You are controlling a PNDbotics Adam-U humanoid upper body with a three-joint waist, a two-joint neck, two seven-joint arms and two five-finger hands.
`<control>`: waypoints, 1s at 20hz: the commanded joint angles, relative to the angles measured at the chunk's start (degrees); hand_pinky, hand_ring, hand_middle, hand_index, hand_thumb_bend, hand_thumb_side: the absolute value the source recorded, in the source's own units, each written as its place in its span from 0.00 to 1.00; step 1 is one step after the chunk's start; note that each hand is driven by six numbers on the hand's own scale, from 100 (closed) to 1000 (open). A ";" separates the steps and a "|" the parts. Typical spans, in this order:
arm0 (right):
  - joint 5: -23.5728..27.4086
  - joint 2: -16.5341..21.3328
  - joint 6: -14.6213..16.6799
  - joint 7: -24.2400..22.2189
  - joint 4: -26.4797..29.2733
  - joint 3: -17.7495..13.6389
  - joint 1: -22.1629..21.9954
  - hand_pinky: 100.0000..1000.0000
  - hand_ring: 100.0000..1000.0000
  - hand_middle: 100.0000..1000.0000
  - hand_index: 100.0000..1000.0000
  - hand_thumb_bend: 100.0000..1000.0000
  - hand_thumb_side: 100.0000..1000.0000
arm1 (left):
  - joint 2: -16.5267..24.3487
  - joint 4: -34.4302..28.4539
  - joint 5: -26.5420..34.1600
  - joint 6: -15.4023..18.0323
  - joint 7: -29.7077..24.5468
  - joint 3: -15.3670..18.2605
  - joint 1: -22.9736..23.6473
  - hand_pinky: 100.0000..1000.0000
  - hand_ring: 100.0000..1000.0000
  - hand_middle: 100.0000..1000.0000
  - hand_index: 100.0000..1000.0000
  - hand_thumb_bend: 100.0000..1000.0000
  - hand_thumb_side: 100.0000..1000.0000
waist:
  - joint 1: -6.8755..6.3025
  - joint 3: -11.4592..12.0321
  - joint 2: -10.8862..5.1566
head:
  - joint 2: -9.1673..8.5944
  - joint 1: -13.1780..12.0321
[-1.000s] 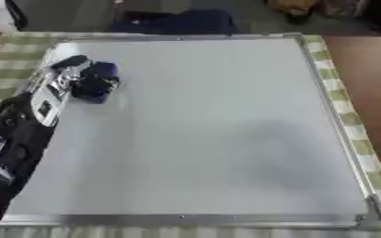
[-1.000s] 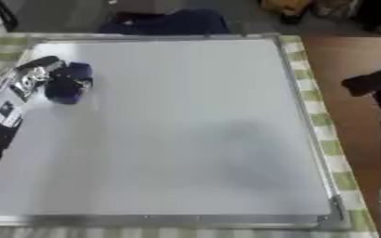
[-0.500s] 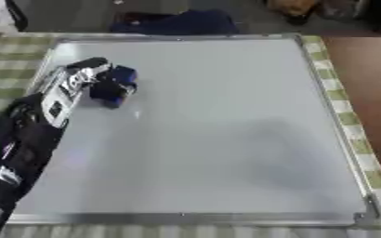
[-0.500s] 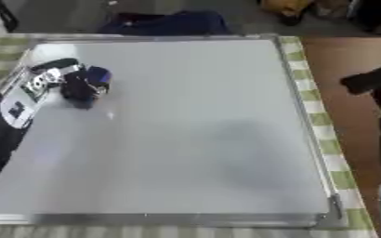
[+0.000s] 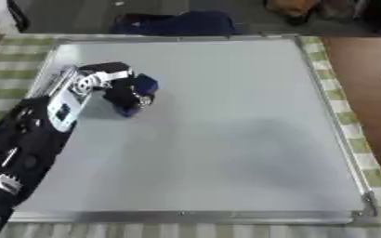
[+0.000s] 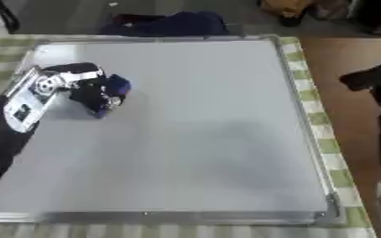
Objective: Wipe the whiteboard clean with a brush.
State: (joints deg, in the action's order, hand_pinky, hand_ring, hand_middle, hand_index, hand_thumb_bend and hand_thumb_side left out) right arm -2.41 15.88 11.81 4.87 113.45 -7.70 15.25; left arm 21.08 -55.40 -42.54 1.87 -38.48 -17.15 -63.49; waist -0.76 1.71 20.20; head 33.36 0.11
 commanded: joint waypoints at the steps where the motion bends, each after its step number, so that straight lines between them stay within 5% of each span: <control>1: 0.44 1.19 0.05 0.25 1.14 -0.14 0.28 0.69 0.58 0.41 0.44 0.00 0.97 | 2.32 -4.18 2.15 1.36 -2.08 -2.06 -0.21 0.29 0.48 0.23 0.11 0.00 0.63 | 0.02 -0.08 -1.64 | 0.63 0.01; 9: 0.35 1.19 0.03 0.40 1.14 -0.13 0.21 0.69 0.58 0.41 0.44 0.00 0.97 | 4.88 -14.69 6.88 2.89 -5.20 -8.17 2.40 0.28 0.47 0.22 0.09 0.00 0.60 | 0.03 0.16 -1.74 | 0.90 0.04; 20: 0.31 1.21 -0.01 0.38 1.14 0.05 0.41 0.69 0.58 0.41 0.44 0.00 0.97 | 6.98 -26.20 10.97 0.66 -7.27 -13.75 4.09 0.27 0.46 0.21 0.09 0.00 0.57 | -0.02 0.48 -1.62 | 1.11 -0.09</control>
State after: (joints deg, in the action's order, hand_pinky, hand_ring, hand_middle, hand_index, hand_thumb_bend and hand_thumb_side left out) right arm -2.37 15.89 11.77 5.09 113.45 -7.67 15.14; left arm 26.44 -79.75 -32.17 2.81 -45.47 -30.79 -58.63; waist -0.79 2.15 20.07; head 34.17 0.11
